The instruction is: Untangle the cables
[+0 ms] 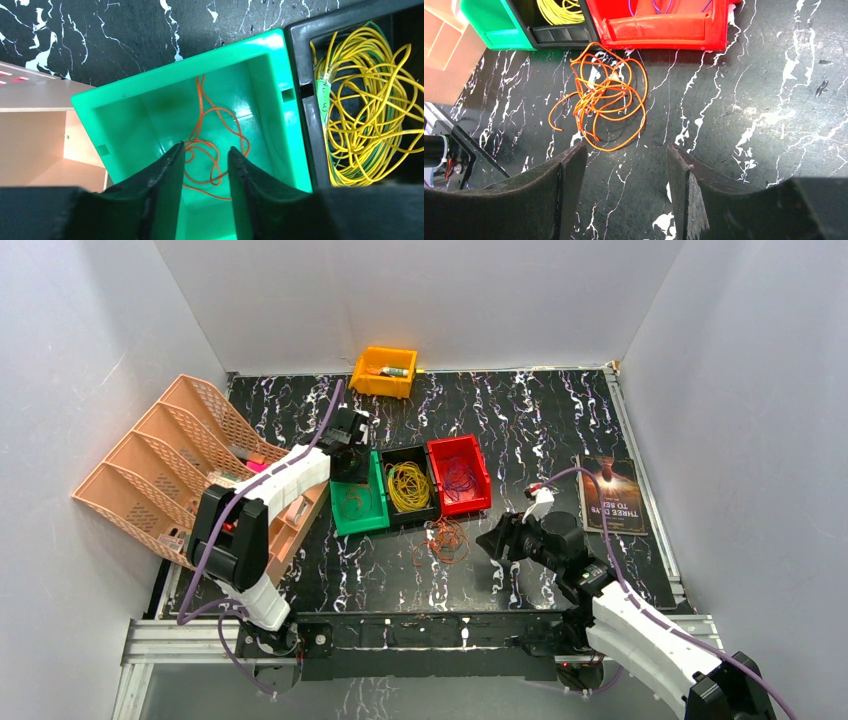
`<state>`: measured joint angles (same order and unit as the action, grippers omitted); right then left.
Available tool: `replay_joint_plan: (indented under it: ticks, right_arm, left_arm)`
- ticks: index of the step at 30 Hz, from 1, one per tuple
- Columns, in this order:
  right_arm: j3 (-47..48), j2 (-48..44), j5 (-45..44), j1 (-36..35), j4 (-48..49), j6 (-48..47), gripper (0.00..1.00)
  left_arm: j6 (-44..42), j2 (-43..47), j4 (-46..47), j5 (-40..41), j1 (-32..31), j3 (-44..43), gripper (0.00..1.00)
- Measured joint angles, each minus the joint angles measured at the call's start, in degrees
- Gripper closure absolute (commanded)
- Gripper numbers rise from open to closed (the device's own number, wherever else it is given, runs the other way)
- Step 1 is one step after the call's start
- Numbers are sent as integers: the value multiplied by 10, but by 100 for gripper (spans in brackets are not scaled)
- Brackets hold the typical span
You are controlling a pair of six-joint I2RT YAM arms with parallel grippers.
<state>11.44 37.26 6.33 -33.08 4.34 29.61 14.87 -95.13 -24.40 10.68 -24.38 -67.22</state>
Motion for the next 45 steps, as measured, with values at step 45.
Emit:
replay_joint_plan:
  ticks: [45]
  right_arm:
    - [106, 285, -62, -94, 83, 217, 53]
  left_arm:
    - [91, 328, 32, 23, -144, 132, 31]
